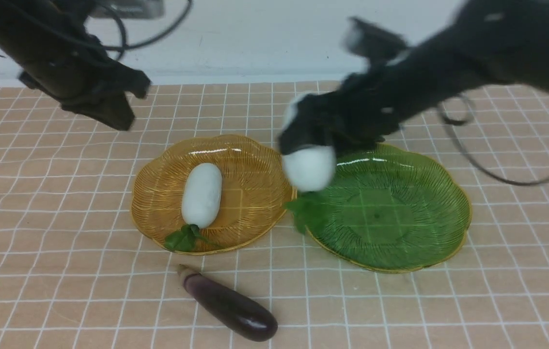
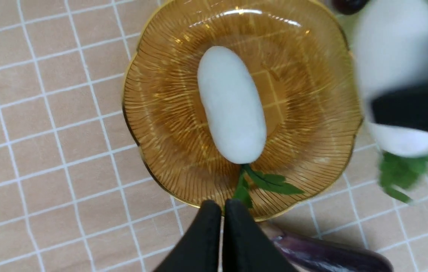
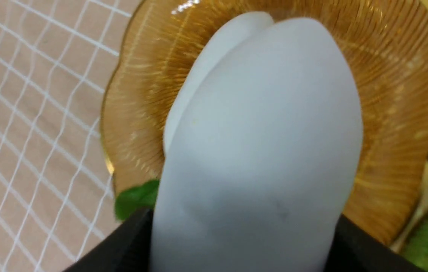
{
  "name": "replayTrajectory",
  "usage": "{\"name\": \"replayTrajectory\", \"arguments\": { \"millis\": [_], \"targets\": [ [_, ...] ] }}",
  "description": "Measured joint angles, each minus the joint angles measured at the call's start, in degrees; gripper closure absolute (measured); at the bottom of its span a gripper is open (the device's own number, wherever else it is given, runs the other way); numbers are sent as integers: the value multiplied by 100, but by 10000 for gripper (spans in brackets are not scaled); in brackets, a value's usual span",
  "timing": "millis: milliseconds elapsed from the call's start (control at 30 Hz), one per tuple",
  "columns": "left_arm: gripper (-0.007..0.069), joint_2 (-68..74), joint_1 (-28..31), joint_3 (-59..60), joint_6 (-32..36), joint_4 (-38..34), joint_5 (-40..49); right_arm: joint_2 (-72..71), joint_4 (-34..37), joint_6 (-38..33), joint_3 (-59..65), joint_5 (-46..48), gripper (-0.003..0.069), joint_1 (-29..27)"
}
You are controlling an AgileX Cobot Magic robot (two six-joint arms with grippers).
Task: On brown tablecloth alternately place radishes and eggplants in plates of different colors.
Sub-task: 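Place the white radish onto the plate beside the other radish with the right gripper, then place the eggplant on the green plate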
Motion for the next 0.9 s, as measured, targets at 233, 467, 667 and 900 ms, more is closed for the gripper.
{"name": "replayTrajectory", "arguments": {
  "millis": [233,467,667,900],
  "targets": [
    [628,-831,-6,1400,-191,-492,62,608,-218,376,-880,85,64,32],
    [628,-1023,-375,2415,-186,-1181,57,608,-407,394,-1383,770,32,-8],
    [628,-1018,-1436,3167,-559,-1296,-747,308,-1041,542,-1842,1341,249,-363],
    [628,-490,-1939,3207,-2091,-834,-1344,-1070,-1734,596,-767,1366,620,-749]
  ]
}}
